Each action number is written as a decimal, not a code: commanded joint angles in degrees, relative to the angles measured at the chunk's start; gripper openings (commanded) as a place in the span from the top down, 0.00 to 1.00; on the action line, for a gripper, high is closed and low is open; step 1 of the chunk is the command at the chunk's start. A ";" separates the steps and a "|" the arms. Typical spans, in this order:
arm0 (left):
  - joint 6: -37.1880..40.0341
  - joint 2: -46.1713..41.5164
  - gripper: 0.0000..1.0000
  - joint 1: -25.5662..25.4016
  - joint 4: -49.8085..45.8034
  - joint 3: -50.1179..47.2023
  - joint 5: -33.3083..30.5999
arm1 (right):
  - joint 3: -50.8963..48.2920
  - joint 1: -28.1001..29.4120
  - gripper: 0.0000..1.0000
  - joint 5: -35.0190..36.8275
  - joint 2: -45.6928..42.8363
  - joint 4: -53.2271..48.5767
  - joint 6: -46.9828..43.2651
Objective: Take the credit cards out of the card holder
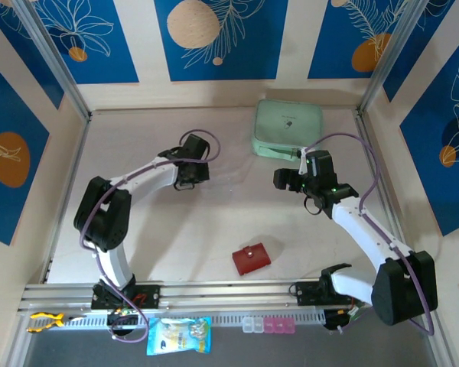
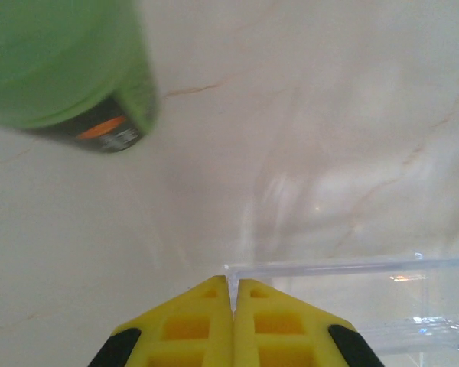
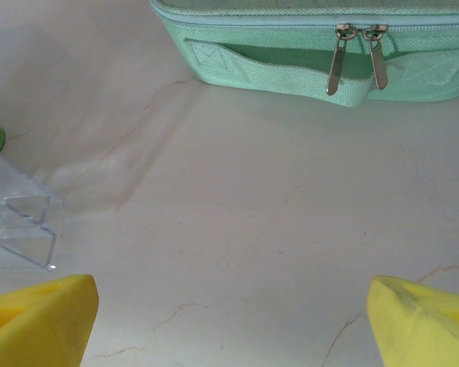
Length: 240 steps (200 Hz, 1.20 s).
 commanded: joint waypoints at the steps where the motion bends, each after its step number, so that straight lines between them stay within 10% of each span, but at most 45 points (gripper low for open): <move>1: 1.63 3.17 1.00 -2.02 -1.71 5.64 0.17 | 0.35 0.44 0.09 1.36 -1.47 -0.84 0.28; 91: 5.95 17.21 1.00 -6.85 -12.25 26.01 -0.36 | -0.50 0.45 0.09 2.58 -2.83 -1.86 -0.08; 240: 3.94 15.59 0.87 -7.07 -12.51 22.89 -3.25 | -0.84 0.69 0.09 2.49 -3.44 -2.03 -0.31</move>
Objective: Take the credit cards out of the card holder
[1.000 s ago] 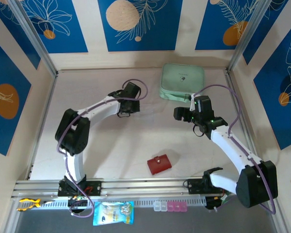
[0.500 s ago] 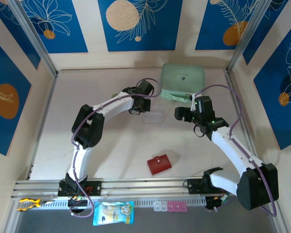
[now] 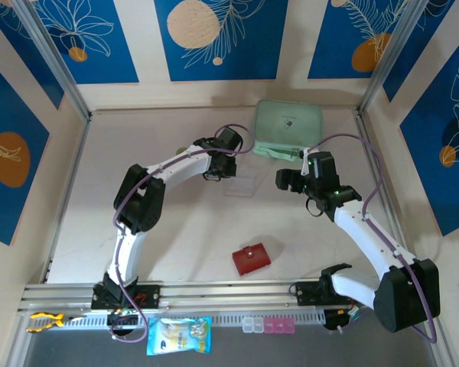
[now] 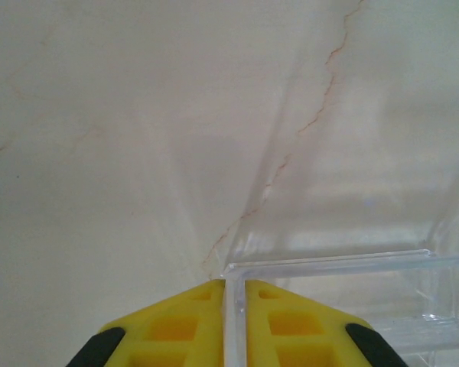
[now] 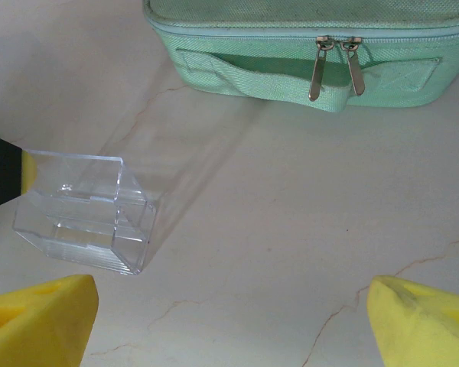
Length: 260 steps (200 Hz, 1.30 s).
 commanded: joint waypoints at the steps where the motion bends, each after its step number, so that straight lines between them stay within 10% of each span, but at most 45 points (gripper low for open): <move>1: -0.56 -2.59 0.87 -0.11 -1.25 -1.45 -1.97 | -0.73 0.39 0.09 0.39 -0.82 -0.28 -0.29; 141: -0.21 -7.53 0.81 0.46 1.27 -4.52 -0.53 | 1.90 1.72 0.09 -6.48 -0.95 -4.58 0.59; 260: 2.89 -19.22 0.79 1.91 6.61 -12.87 2.81 | 8.87 24.43 0.13 -12.11 6.70 -21.80 -0.57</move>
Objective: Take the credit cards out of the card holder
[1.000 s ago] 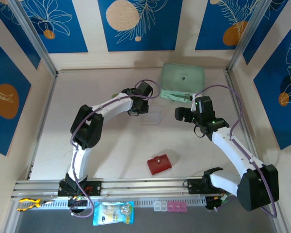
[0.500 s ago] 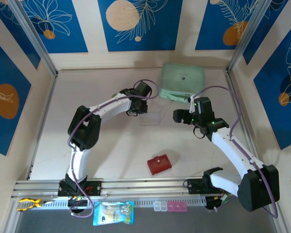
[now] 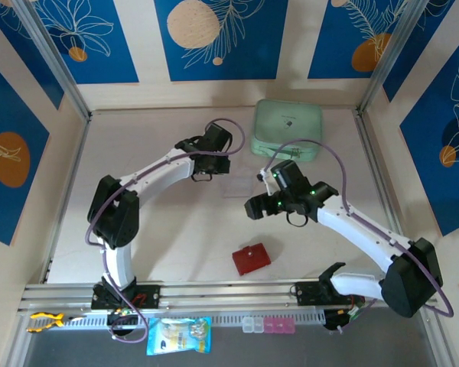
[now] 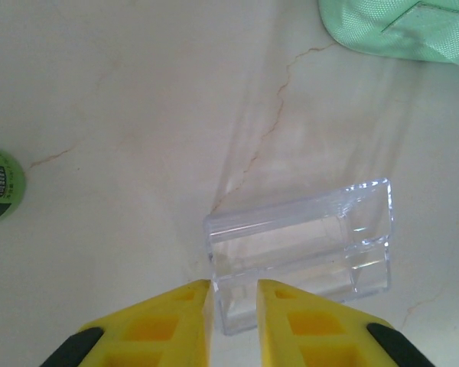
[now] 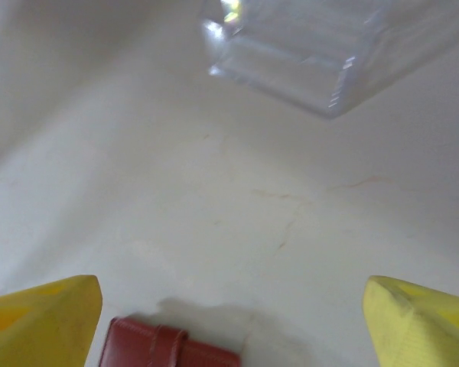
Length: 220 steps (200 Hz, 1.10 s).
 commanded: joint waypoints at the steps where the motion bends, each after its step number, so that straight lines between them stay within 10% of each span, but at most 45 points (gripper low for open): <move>1: 1.37 -4.34 0.79 1.23 1.94 -2.52 1.70 | 1.92 4.44 0.13 -2.28 0.97 -5.87 2.91; 72: 2.06 -14.27 0.75 5.57 7.28 -12.78 3.38 | 0.02 27.75 0.07 -0.60 7.89 -11.74 -33.34; 220: -0.03 -19.15 0.73 7.71 11.61 -20.24 5.33 | -9.45 28.92 0.01 5.88 11.03 -0.98 -53.45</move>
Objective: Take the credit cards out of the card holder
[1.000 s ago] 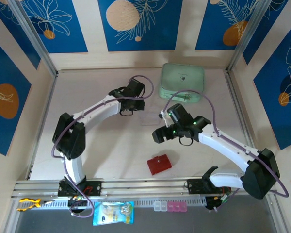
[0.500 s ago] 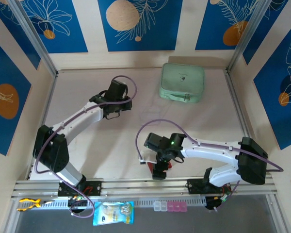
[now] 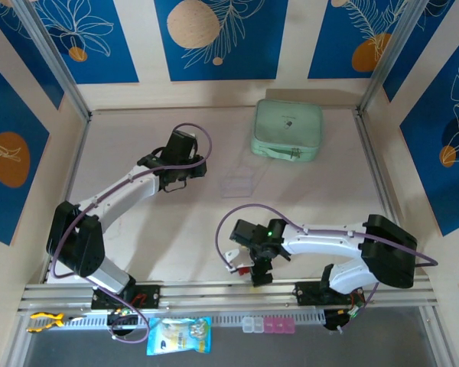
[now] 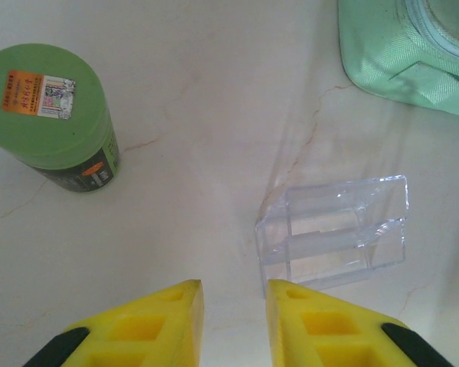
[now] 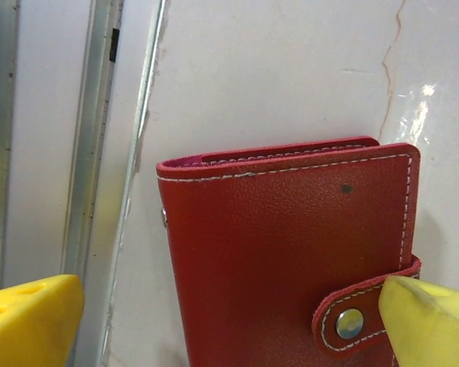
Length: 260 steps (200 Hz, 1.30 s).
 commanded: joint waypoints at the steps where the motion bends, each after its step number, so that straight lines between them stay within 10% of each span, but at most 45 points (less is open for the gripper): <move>1: 0.01 -0.70 0.73 0.62 0.85 -0.04 1.32 | -0.49 -0.87 0.01 -0.14 0.39 1.90 -2.33; 155: 0.22 -0.09 0.73 0.73 0.73 -0.04 0.58 | 1.34 -6.41 0.00 -5.62 5.56 2.21 -4.75; 260: -0.02 0.04 0.73 0.99 -0.04 0.04 -0.12 | 1.90 -5.98 0.26 -5.68 2.49 1.42 -4.08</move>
